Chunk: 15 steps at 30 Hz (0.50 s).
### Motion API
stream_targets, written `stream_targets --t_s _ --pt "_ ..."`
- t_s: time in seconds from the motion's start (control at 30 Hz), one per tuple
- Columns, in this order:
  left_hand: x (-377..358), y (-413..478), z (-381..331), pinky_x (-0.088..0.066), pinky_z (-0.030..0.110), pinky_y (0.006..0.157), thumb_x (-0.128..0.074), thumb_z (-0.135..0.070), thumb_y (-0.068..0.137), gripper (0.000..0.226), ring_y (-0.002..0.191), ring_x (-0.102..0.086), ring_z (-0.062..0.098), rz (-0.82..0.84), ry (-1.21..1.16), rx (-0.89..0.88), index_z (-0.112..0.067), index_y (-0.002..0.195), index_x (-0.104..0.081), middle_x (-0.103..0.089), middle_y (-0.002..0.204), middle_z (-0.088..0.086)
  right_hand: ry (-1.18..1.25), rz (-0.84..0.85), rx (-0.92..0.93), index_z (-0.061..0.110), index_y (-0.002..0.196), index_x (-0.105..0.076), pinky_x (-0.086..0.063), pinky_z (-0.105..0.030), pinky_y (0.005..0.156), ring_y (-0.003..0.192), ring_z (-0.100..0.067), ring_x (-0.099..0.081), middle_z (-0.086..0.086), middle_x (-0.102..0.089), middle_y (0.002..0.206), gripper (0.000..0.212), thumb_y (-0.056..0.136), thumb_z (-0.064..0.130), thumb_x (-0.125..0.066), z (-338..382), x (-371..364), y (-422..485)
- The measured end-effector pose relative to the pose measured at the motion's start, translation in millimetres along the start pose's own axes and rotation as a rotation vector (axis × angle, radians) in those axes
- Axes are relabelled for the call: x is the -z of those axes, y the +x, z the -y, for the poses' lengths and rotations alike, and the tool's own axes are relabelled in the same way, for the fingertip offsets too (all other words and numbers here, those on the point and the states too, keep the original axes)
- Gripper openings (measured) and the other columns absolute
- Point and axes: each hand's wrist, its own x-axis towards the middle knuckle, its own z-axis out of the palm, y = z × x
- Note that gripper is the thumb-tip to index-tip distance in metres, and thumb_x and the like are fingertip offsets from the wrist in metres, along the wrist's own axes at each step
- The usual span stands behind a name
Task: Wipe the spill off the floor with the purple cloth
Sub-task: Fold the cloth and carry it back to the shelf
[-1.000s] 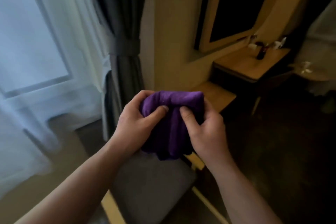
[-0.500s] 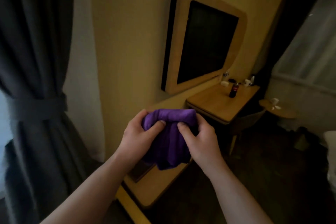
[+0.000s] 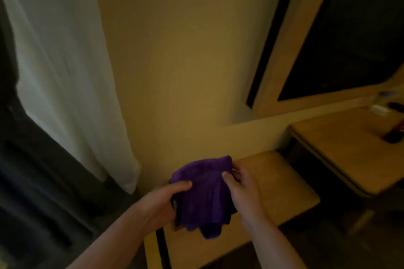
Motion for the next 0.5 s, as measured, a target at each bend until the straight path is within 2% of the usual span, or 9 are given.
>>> stream_targets --t_s 0.07,0.1,0.2,0.23,0.3,0.4,0.5 --pt "14.0 49.9 22.7 -0.049 0.056 0.104 -0.079 -0.004 0.077 0.054 0.117 -0.068 0.037 -0.071 -0.061 0.038 -0.008 0.13 -0.064 -0.071 0.127 0.019 -0.055 0.092 -0.018 0.034 0.121 -0.064 -0.057 -0.046 0.094 0.104 -0.013 -0.07 0.006 -0.073 0.115 0.023 0.099 0.028 -0.06 -42.5 -0.4 56.2" --pt "20.3 73.4 33.1 -0.048 0.057 0.106 -0.078 -0.003 0.079 0.054 0.118 -0.068 0.038 -0.128 -0.072 0.039 -0.008 0.131 -0.063 -0.071 0.126 0.02 -0.087 0.138 -0.029 0.037 0.12 -0.063 -0.057 -0.045 0.095 0.105 -0.013 -0.069 0.008 -0.072 0.114 0.021 0.101 0.03 -0.058 -61.2 -2.5 79.3" --pt "33.0 131.0 62.4 -0.05 0.057 0.104 -0.067 -0.001 0.089 0.04 0.114 -0.069 0.039 -0.368 -0.121 -0.001 -0.008 0.128 -0.063 -0.073 0.122 0.02 -0.133 0.365 -0.086 0.041 0.121 -0.055 -0.052 -0.02 0.086 0.107 0.0 -0.062 0.021 -0.063 0.115 0.024 0.1 0.03 -0.06 -106.2 -12.0 129.4" --pt "37.6 148.5 69.7 -0.051 0.057 0.104 -0.065 0.0 0.091 0.037 0.114 -0.069 0.039 -0.428 -0.126 -0.021 -0.009 0.126 -0.064 -0.072 0.122 0.02 -0.148 0.436 -0.106 0.038 0.125 -0.053 -0.052 -0.016 0.085 0.109 0.001 -0.062 0.021 -0.063 0.118 0.033 0.096 0.029 -0.067 -120.0 -15.4 143.0" --pt "49.7 181.1 85.5 -0.052 0.057 0.103 -0.067 -0.002 0.09 0.031 0.112 -0.069 0.038 -0.536 -0.114 -0.056 -0.012 0.12 -0.068 -0.073 0.121 0.02 -0.232 0.525 -0.139 0.031 0.133 -0.052 -0.053 -0.018 0.085 0.111 -0.002 -0.063 0.013 -0.065 0.123 0.051 0.088 0.025 -0.077 -153.9 -25.4 169.9" --pt "78.2 227.7 108.7 -0.052 0.055 0.102 -0.071 -0.005 0.089 0.023 0.108 -0.069 0.035 -0.659 -0.103 -0.056 -0.017 0.109 -0.069 -0.072 0.117 0.018 -0.34 0.532 -0.138 0.027 0.132 -0.052 -0.052 -0.02 0.084 0.109 -0.005 -0.062 0.009 -0.065 0.121 0.046 0.091 0.016 -0.07 -204.2 -45.8 206.7" --pt "103.9 267.5 130.9 -0.053 0.057 0.101 -0.072 -0.001 0.087 0.037 0.109 -0.068 0.036 -0.666 -0.035 -0.037 -0.011 0.122 -0.064 -0.069 0.123 0.02 -0.395 0.436 -0.124 0.021 0.129 -0.056 -0.052 -0.036 0.097 0.115 -0.017 -0.063 0.003 -0.067 0.12 0.037 0.094 0.011 -0.063 -252.4 -64.3 230.8"
